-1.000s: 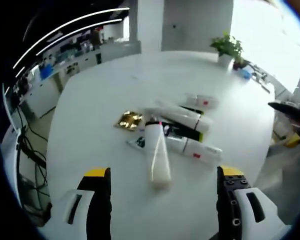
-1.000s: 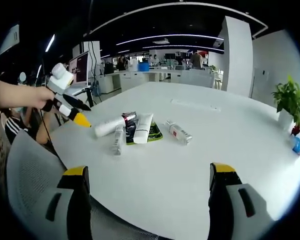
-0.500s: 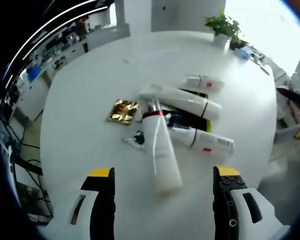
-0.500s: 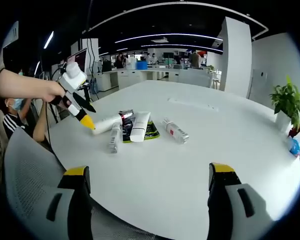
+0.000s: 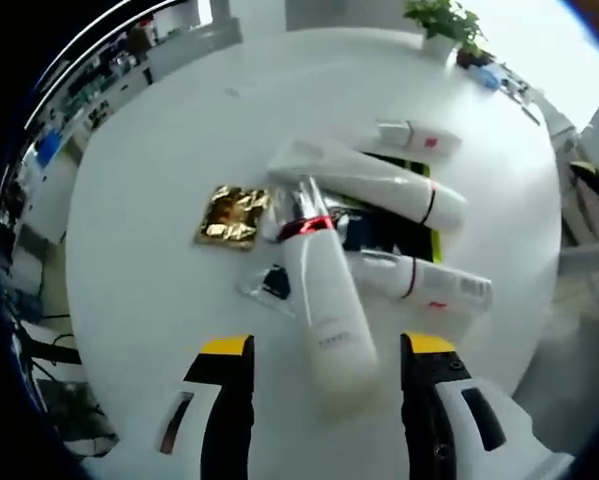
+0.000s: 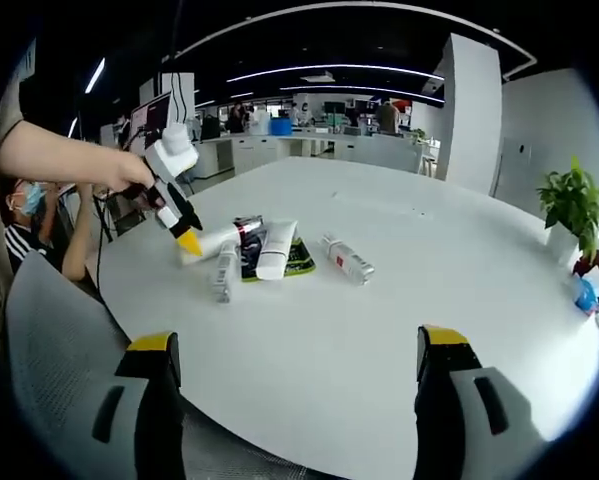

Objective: Arrange the skincare products in the storage area until every visible bottle or jar stands upright without overlapping.

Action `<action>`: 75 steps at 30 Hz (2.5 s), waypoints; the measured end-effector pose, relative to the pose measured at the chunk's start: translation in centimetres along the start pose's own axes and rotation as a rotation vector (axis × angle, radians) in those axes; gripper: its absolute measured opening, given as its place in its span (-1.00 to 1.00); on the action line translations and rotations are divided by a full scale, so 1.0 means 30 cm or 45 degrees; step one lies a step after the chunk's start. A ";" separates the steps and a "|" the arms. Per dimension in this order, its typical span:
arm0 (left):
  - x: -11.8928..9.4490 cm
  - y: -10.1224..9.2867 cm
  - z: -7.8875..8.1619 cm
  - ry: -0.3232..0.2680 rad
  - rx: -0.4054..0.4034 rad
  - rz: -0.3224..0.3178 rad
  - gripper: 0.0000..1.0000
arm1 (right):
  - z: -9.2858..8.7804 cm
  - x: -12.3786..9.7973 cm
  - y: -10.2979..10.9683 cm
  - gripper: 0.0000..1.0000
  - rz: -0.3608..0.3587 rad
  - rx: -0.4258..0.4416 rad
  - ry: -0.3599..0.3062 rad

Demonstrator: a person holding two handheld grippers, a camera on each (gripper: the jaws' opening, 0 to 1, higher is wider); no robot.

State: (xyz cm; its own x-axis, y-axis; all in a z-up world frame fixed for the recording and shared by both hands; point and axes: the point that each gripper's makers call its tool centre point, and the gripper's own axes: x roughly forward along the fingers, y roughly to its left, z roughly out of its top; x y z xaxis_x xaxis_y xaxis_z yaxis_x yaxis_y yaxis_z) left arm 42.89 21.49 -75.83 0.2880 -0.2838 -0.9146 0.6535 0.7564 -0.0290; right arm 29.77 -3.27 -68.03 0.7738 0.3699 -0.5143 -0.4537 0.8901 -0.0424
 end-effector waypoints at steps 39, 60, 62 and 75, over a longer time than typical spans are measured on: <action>0.126 0.059 0.077 0.303 0.057 0.037 -0.35 | -0.014 0.005 0.001 0.94 -0.012 -0.044 0.037; 0.127 0.069 0.077 0.191 -0.057 0.077 -0.49 | -0.015 0.006 0.014 0.90 0.010 -0.061 0.040; 0.124 0.067 0.077 0.170 -0.058 0.077 -0.49 | -0.013 0.005 0.014 0.90 0.010 -0.063 0.037; 0.065 0.064 0.062 0.101 -0.094 0.065 -0.50 | -0.007 0.003 0.023 0.89 0.027 -0.065 0.022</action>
State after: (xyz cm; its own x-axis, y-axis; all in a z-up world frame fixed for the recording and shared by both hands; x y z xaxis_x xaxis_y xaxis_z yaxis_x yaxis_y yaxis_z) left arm 46.02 21.29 -76.93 0.2614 -0.1984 -0.9446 0.5850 0.8110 -0.0085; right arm 29.44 -2.69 -68.30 0.7561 0.3834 -0.5304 -0.4922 0.8672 -0.0749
